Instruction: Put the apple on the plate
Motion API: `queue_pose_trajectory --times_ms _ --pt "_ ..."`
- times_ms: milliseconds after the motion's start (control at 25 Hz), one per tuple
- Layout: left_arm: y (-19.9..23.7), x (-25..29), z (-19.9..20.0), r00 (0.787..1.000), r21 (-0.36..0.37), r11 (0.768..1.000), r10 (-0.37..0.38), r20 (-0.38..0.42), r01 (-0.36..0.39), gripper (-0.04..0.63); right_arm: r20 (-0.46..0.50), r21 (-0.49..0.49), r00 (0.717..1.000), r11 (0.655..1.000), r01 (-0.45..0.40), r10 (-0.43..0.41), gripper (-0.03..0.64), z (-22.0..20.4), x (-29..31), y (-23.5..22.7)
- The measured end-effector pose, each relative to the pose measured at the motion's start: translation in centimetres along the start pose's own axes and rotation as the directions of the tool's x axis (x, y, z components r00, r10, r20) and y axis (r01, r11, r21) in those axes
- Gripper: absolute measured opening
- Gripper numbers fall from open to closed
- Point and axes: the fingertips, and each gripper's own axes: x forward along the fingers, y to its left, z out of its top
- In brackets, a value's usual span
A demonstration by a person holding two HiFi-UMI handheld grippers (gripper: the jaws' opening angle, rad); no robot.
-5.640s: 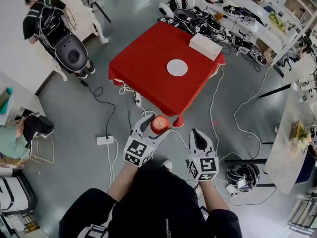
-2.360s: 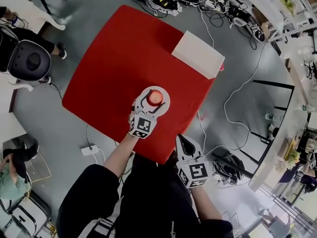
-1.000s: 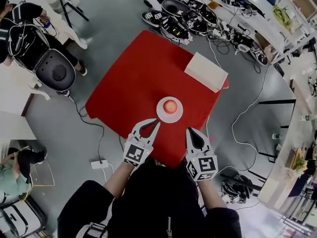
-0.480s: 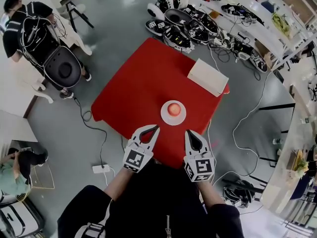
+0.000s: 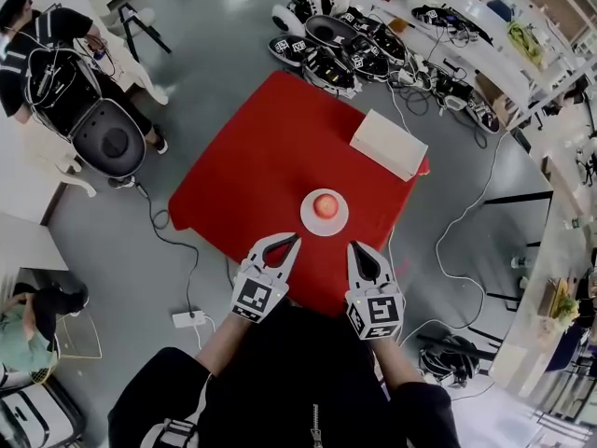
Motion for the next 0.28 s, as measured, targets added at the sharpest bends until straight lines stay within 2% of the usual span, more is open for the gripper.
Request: queue_pose_trajectory --times_ms 280 --pt "0.69 0.34 -0.66 1.000 -0.011 1.000 -0.011 -0.005 0.011 0.006 -0.011 -0.002 1.000 1.000 0.004 -0.004 0.009 -0.05 0.97 0.33"
